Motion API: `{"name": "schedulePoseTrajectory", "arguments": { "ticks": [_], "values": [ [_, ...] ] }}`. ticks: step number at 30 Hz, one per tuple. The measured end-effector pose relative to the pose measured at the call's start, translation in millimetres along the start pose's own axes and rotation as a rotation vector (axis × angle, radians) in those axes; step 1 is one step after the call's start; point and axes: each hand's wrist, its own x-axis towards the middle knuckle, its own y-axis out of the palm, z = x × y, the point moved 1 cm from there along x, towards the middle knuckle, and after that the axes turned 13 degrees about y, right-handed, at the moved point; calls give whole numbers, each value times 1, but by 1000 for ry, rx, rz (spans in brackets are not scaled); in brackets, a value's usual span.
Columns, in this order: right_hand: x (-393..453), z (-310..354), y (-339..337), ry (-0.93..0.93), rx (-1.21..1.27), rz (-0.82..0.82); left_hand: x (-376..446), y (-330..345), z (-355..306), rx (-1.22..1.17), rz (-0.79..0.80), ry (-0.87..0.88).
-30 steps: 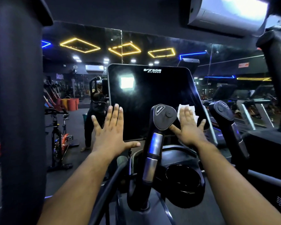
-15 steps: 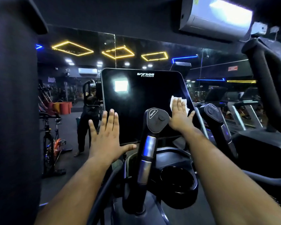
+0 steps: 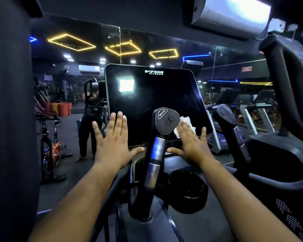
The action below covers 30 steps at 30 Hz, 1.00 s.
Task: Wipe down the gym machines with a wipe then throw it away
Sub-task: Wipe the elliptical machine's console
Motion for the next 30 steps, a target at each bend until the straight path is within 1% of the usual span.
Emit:
{"name": "schedulePoseTrajectory", "arguments": {
  "ticks": [3,5,6,8,12,14,16,18,20,22,26,28,30],
  "values": [
    [3,-19,7,155,27,-33,-1,1,-1,-12,-25,-8],
    [1,-8,8,193,64,-144,-2,2,-1,-27,-33,-16],
    [-2,1,8,179,61,-217,-3,2,-2,-41,-43,-19],
    [-9,22,11,75,39,-314,-5,3,-4,-57,-63,-21],
    [-20,50,3,-181,82,-360,-11,9,-11,-48,-59,0],
    [-31,61,-14,-243,92,-358,-16,10,-15,-83,-47,23],
    [-45,67,-38,-239,157,-338,-22,7,-20,-124,-22,44],
    [-50,68,-50,-108,283,-248,-31,1,-24,-187,-24,51],
    [-56,66,-52,20,463,-186,-40,-8,-25,-306,-80,50],
    [-70,63,-51,137,702,-209,-48,-15,-27,-463,-142,29],
    [-117,72,-60,335,887,-278,-76,-28,-31,-940,-224,-130],
    [-144,81,-66,425,1029,-286,-92,-37,-35,-1069,-265,-169],
    [-173,92,-70,515,1220,-304,-114,-52,-42,-1139,-246,-142]
  ]
}}
